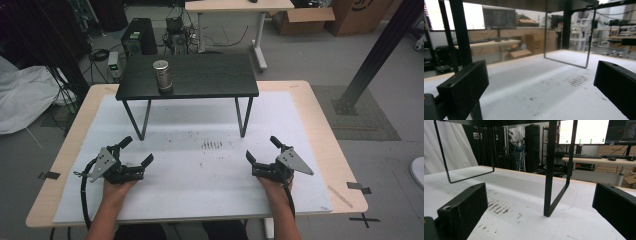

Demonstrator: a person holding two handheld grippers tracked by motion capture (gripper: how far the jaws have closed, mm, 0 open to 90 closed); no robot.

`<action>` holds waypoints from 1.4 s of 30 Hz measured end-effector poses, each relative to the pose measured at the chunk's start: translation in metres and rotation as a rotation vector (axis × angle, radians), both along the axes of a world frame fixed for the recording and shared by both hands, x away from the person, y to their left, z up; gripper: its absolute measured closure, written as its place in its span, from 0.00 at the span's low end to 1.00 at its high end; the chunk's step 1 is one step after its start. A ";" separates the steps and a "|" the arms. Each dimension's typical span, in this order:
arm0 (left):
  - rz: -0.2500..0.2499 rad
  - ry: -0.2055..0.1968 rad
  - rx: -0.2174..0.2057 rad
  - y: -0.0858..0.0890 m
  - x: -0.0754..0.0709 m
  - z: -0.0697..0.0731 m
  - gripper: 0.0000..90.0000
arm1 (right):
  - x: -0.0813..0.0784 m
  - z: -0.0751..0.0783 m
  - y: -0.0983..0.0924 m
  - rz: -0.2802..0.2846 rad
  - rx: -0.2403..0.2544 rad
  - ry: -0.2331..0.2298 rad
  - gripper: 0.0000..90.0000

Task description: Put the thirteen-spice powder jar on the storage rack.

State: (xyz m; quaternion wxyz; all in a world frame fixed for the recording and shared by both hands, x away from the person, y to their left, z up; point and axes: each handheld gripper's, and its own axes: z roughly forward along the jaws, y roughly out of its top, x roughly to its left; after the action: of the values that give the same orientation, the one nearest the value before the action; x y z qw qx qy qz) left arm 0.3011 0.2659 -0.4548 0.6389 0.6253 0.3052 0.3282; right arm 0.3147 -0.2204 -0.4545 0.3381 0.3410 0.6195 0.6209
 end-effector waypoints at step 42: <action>0.082 0.010 0.009 -0.003 -0.001 0.000 0.00 | 0.000 0.000 0.000 -0.001 -0.004 -0.001 0.00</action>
State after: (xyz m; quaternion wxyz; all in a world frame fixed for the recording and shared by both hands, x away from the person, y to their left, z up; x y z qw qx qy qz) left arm 0.3003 0.2632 -0.4545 0.6204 0.6168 0.3322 0.3525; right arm 0.3146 -0.2200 -0.4545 0.3392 0.3405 0.6205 0.6197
